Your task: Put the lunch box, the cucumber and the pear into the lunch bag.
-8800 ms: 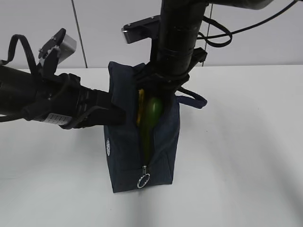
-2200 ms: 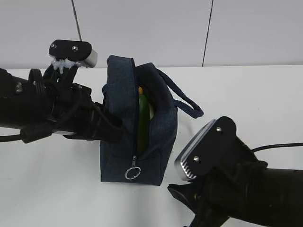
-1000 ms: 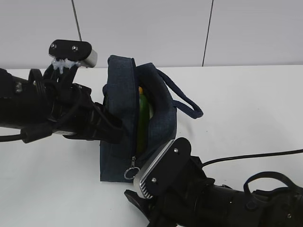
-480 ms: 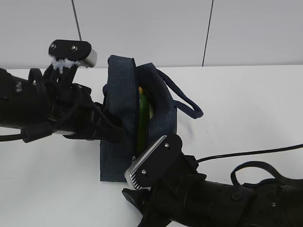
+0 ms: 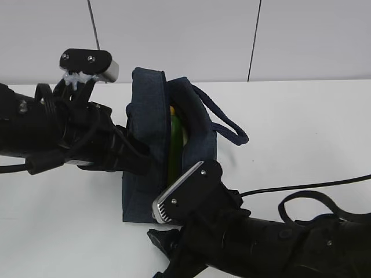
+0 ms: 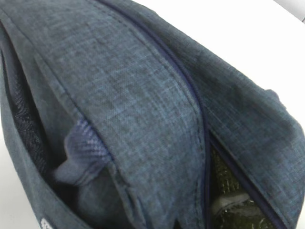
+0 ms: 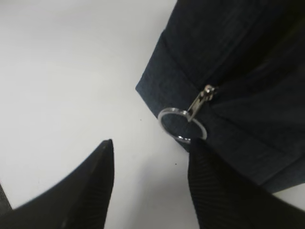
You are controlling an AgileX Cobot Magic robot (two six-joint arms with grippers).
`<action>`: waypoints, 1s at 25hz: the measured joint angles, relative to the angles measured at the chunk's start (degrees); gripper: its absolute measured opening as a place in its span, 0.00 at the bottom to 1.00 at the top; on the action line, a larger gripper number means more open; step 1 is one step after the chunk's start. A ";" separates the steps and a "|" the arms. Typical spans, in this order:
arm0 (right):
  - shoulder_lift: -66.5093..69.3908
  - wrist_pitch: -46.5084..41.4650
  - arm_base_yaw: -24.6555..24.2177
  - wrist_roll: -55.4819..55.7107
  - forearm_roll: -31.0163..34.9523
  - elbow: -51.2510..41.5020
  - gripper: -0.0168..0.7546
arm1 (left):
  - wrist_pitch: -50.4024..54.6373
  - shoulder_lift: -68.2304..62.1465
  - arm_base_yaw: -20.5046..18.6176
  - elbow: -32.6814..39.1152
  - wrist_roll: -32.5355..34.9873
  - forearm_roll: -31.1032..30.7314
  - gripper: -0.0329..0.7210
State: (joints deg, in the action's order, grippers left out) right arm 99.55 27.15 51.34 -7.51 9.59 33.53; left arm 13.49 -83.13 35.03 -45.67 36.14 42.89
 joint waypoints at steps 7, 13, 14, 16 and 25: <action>0.23 -1.09 0.00 0.00 2.80 1.13 0.54 | 0.00 0.00 0.00 0.00 0.00 0.06 0.05; 1.91 -1.93 0.00 0.12 3.92 1.13 0.54 | 0.00 0.00 0.00 0.00 0.00 0.06 0.05; 2.01 -1.93 0.00 0.12 3.92 1.13 0.54 | 0.00 0.00 0.00 0.00 0.00 0.06 0.05; 2.01 -1.81 0.00 0.12 3.92 1.66 0.54 | 0.00 0.00 0.00 0.00 0.00 0.06 0.05; 5.91 -1.56 0.00 0.12 3.92 4.53 0.54 | 0.00 0.00 0.00 0.00 0.00 0.08 0.05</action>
State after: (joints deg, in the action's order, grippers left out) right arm 105.46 25.59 51.34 -7.39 13.50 38.06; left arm 13.49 -83.13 35.03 -45.67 36.14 42.97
